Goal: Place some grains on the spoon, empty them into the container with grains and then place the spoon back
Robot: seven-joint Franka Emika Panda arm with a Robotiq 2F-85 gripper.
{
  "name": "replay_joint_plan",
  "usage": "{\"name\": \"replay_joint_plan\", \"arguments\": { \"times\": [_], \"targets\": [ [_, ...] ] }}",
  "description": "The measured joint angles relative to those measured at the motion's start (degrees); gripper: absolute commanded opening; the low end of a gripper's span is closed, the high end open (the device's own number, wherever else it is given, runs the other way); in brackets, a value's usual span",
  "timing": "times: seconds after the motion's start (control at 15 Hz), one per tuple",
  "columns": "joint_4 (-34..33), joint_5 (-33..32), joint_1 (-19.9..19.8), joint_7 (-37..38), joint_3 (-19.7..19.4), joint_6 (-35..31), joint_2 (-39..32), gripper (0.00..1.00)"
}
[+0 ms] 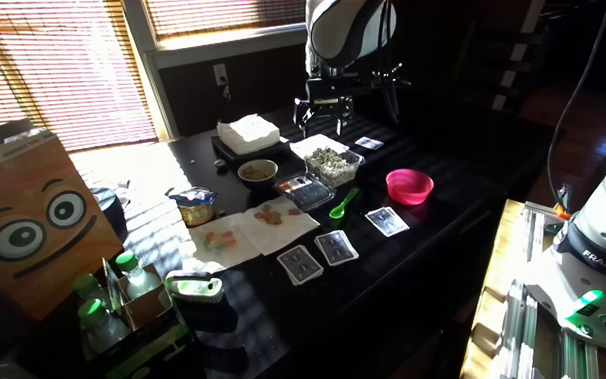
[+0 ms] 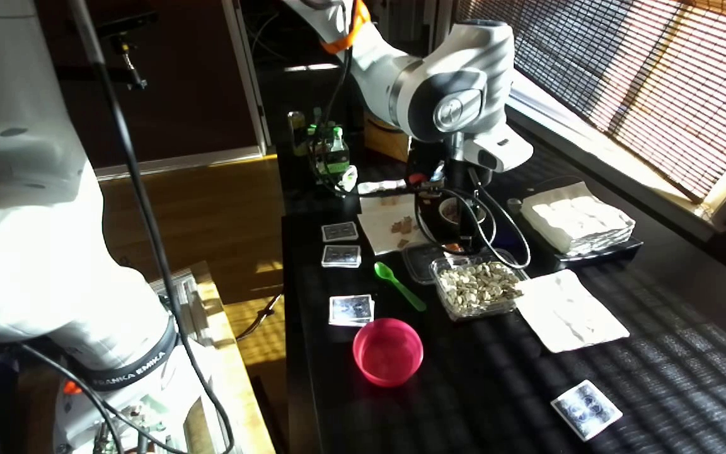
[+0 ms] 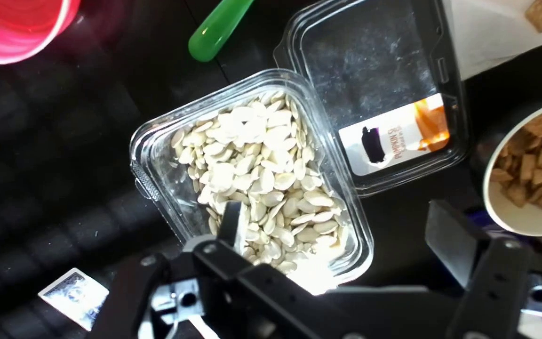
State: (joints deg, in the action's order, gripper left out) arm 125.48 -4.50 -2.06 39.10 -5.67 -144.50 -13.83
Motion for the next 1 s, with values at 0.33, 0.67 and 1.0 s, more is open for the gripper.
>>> {"name": "replay_joint_plan", "arguments": {
  "times": [0.33,0.67,1.0],
  "targets": [
    [-0.24,3.03,-0.07,0.50,-2.43,-6.27,-5.13,1.00],
    [-0.26,6.94,-0.02,1.31,-3.58,-10.08,-8.64,1.00],
    [-0.44,9.45,0.17,2.93,-3.79,-11.34,-10.69,1.00]
  ]
}}
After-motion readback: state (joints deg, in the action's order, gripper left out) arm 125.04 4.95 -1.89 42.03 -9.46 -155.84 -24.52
